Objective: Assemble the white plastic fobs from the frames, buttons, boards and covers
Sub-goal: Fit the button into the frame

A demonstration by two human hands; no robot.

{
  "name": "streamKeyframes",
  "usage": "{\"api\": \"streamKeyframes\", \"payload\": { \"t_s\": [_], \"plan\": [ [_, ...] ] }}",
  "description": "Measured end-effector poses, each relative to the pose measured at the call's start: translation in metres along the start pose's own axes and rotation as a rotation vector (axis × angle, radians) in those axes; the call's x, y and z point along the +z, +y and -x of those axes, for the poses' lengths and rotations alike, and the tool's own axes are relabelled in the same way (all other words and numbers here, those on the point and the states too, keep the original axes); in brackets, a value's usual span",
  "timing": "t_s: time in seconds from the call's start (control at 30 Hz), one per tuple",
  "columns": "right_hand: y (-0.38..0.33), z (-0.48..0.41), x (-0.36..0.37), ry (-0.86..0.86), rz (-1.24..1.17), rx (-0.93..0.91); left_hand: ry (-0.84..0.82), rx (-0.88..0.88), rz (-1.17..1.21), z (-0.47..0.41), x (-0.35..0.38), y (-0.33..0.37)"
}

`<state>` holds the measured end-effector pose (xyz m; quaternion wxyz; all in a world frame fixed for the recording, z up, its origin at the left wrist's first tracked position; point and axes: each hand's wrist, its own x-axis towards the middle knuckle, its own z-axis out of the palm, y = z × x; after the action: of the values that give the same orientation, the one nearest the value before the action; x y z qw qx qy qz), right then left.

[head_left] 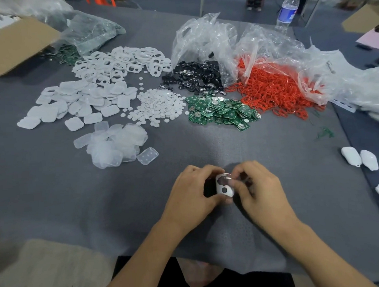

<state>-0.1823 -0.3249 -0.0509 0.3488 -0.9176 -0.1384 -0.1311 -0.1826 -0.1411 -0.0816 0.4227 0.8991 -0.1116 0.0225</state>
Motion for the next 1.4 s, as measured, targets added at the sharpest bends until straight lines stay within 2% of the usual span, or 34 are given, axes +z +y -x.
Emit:
{"api": "streamKeyframes", "payload": {
  "t_s": [0.03, 0.07, 0.13, 0.17, 0.2, 0.27, 0.33, 0.43, 0.6, 0.67, 1.07, 1.33, 1.4],
  "plan": [
    [0.001, 0.002, -0.002, 0.008, -0.124, 0.101, 0.004, -0.003, 0.0, 0.0, 0.0, 0.0],
    [0.001, 0.005, -0.005, 0.014, -0.355, 0.23, 0.008, -0.006, 0.0, 0.001, 0.0, 0.0],
    [-0.001, 0.01, -0.013, -0.035, -1.062, 0.534, 0.014, -0.007, -0.003, 0.001, 0.001, -0.001],
    [-0.003, 0.012, -0.017, -0.081, -1.363, 0.675, 0.018, -0.007, -0.006, 0.001, 0.001, -0.001],
    [-0.003, 0.016, -0.02, -0.122, -1.562, 0.775, 0.023, -0.006, -0.01, 0.001, 0.001, -0.001],
    [-0.004, 0.023, -0.022, -0.158, -1.777, 0.865, 0.032, 0.0, -0.017, 0.001, 0.001, -0.001],
    [-0.006, 0.028, -0.02, -0.155, -1.867, 0.882, 0.032, 0.009, -0.014, 0.002, 0.001, -0.002],
    [-0.007, 0.031, -0.018, -0.106, -1.816, 0.85, 0.033, 0.005, -0.003, 0.001, 0.001, -0.001],
    [-0.004, 0.03, -0.009, 0.117, -1.291, 0.734, 0.035, -0.011, -0.002, 0.002, 0.001, 0.0],
    [-0.001, 0.031, -0.009, 0.151, -1.188, 0.682, 0.032, -0.01, 0.002, 0.002, 0.001, -0.001],
    [0.003, 0.035, -0.017, 0.029, -1.495, 0.656, 0.046, 0.073, 0.023, 0.004, -0.002, 0.001],
    [0.004, 0.038, -0.012, 0.024, -1.462, 0.597, 0.05, 0.047, 0.016, 0.003, -0.003, 0.004],
    [0.005, 0.038, -0.011, 0.066, -1.342, 0.539, 0.049, 0.044, 0.02, 0.003, -0.003, 0.004]
  ]
}}
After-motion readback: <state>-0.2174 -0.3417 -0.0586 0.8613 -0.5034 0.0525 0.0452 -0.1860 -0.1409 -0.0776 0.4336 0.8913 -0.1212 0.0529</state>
